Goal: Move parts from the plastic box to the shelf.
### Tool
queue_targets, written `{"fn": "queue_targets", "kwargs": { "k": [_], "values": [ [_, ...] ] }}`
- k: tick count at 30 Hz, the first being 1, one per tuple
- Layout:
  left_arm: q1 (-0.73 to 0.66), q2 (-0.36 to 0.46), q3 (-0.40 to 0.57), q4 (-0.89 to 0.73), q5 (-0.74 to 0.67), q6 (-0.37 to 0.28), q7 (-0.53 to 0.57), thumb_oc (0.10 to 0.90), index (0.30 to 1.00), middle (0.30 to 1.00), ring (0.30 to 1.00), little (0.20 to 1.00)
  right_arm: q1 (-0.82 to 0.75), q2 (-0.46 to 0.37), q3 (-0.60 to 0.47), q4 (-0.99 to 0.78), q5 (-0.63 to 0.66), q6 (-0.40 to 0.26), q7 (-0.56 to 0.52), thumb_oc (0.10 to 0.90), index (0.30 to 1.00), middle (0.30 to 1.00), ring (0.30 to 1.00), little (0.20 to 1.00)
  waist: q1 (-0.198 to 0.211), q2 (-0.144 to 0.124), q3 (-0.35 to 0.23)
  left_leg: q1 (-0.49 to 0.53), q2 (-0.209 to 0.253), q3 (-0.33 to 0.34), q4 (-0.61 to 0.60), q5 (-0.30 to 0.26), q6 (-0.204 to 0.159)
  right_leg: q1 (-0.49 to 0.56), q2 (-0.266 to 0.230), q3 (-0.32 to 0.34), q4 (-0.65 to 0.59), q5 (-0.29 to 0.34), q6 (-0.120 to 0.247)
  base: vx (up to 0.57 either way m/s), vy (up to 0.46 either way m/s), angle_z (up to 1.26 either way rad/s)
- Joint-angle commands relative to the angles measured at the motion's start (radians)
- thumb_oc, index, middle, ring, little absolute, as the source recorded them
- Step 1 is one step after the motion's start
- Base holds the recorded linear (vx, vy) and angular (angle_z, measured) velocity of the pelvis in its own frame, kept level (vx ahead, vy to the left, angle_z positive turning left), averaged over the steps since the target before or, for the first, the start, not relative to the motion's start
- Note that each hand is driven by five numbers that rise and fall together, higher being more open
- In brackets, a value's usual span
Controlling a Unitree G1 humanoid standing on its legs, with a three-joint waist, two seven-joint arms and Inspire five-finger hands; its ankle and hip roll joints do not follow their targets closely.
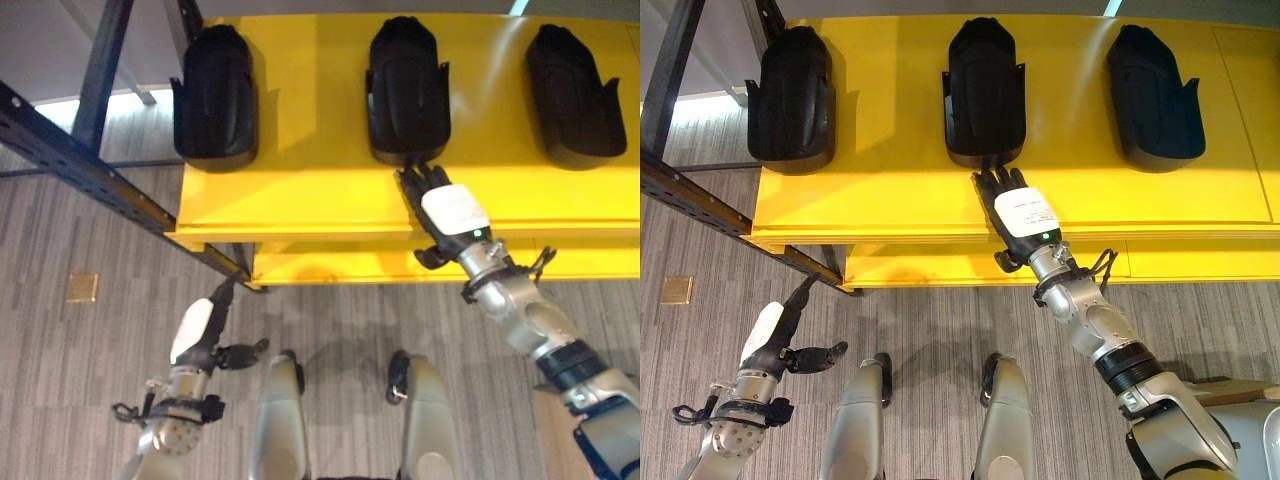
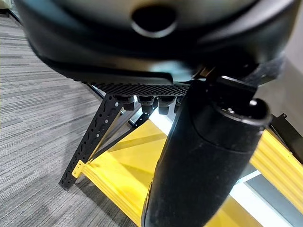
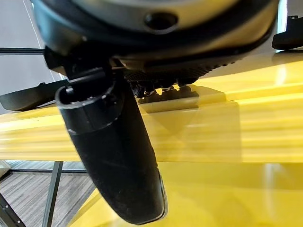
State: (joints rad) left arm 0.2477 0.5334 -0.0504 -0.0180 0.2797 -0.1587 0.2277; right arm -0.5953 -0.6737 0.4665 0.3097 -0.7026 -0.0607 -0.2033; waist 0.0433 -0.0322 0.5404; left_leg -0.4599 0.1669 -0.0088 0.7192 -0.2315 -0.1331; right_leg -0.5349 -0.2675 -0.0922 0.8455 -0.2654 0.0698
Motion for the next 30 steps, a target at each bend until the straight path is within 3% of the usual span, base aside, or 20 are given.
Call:
{"fn": "queue_targets", "kwargs": {
  "k": [1, 7, 9, 14, 16, 18, 23, 25, 27, 30],
  "values": [
    [0.004, 0.04, 0.061, -0.124, -0.022, -0.054, 0.035, 0.9, 1.0, 1.0, 1.0, 1.0, -0.012, 0.013, -0.006, -0.012, 0.038, -0.021, 0.027, 0.9, 1.0, 1.0, 1.0, 1.0, 0.022, -0.014, -0.02, -0.022, 0.022, -0.048, -0.04, 0.063, 0.014, 0.05, -0.058, 0.098, -0.091, 0.106, 0.082, 0.0, 0.0, 0.0],
    [-0.003, 0.024, 0.075, -0.123, -0.003, -0.034, 0.037, 0.9, 1.0, 1.0, 1.0, 1.0, 0.243, 0.03, -0.147, -0.258, 0.181, -0.079, 0.061, 0.9, 1.0, 1.0, 1.0, 1.0, -0.013, -0.035, -0.025, 0.01, 0.024, -0.044, -0.062, 0.068, 0.014, 0.081, -0.057, 0.095, -0.112, 0.11, 0.083, 0.0, 0.0, 0.0],
    [-0.001, 0.026, 0.071, -0.125, -0.003, -0.034, 0.037, 0.9, 1.0, 1.0, 1.0, 1.0, 0.256, 0.027, -0.155, -0.269, 0.183, -0.077, 0.067, 0.9, 1.0, 1.0, 1.0, 1.0, -0.01, -0.034, -0.026, 0.014, 0.023, -0.044, -0.066, 0.07, 0.014, 0.085, -0.058, 0.093, -0.115, 0.111, 0.083, 0.0, 0.0, 0.0],
    [0.029, 0.03, 0.055, -0.152, -0.006, -0.042, 0.013, 0.9, 1.0, 1.0, 1.0, 1.0, 0.442, 0.06, -0.262, -0.445, 0.475, -0.146, 0.107, 0.9, 1.0, 1.0, 1.0, 1.0, -0.038, -0.051, -0.048, 0.091, 0.033, -0.035, -0.124, 0.083, 0.009, 0.154, -0.053, 0.089, -0.168, 0.124, 0.089, 0.01, 0.0, -0.02],
    [0.036, 0.039, 0.047, -0.163, -0.03, -0.051, -0.009, 0.9, 1.0, 1.0, 1.0, 1.0, 0.467, 0.053, -0.269, -0.486, 0.525, -0.16, 0.128, 0.9, 1.0, 1.0, 1.0, 1.0, -0.044, -0.053, -0.056, 0.114, 0.035, -0.032, -0.145, 0.089, 0.006, 0.179, -0.051, 0.084, -0.19, 0.129, 0.092, 0.03, -0.006, -0.04],
    [0.044, 0.032, 0.035, -0.154, -0.087, -0.064, -0.035, 0.9, 1.0, 1.0, 1.0, 1.0, 0.495, 0.056, -0.282, -0.515, 0.61, -0.172, 0.151, 0.9, 1.0, 1.0, 1.0, 1.0, -0.053, -0.054, -0.069, 0.147, 0.036, -0.027, -0.181, 0.1, 0.003, 0.209, -0.047, 0.076, -0.222, 0.139, 0.095, 0.03, 0.0, -0.07],
    [0.055, -0.032, 0.004, -0.142, -0.416, -0.095, -0.135, 0.9, 1.0, 1.0, 1.0, 1.0, 0.612, 0.089, -0.322, -0.546, 0.872, -0.188, 0.231, 0.9, 1.0, 1.0, 1.0, 1.0, -0.078, -0.039, -0.122, 0.242, 0.034, -0.009, -0.32, 0.152, -0.002, 0.303, -0.022, 0.04, -0.346, 0.173, 0.105, 0.02, 0.005, -0.01],
    [0.056, -0.041, -0.006, -0.133, -0.473, -0.099, -0.154, 0.9, 1.0, 1.0, 1.0, 1.0, 0.637, 0.098, -0.328, -0.542, 0.914, -0.191, 0.244, 0.9, 1.0, 1.0, 1.0, 1.0, -0.084, -0.035, -0.134, 0.266, 0.038, -0.004, -0.357, 0.168, -0.002, 0.323, -0.018, 0.033, -0.377, 0.181, 0.109, 0.03, 0.004, -0.03],
    [0.06, -0.072, -0.027, -0.112, -0.585, -0.098, -0.203, 0.9, 1.0, 1.0, 1.0, 1.0, 0.712, 0.133, -0.354, -0.525, 1.026, -0.189, 0.275, 0.9, 1.0, 1.0, 1.0, 1.0, -0.102, -0.024, -0.185, 0.33, 0.041, 0.013, -0.459, 0.207, -0.004, 0.379, -0.009, 0.01, -0.474, 0.21, 0.118, 0.04, -0.005, -0.06],
    [0.077, -0.096, -0.04, -0.084, -0.66, -0.091, -0.249, 0.9, 1.0, 1.0, 1.0, 1.0, 0.766, 0.151, -0.368, -0.512, 1.061, -0.185, 0.299, 0.9, 1.0, 1.0, 1.0, 1.0, -0.112, -0.016, -0.236, 0.395, 0.053, 0.033, -0.562, 0.241, -0.011, 0.436, 0.002, -0.004, -0.575, 0.238, 0.125, 0.04, -0.026, -0.04]
  ]
}}
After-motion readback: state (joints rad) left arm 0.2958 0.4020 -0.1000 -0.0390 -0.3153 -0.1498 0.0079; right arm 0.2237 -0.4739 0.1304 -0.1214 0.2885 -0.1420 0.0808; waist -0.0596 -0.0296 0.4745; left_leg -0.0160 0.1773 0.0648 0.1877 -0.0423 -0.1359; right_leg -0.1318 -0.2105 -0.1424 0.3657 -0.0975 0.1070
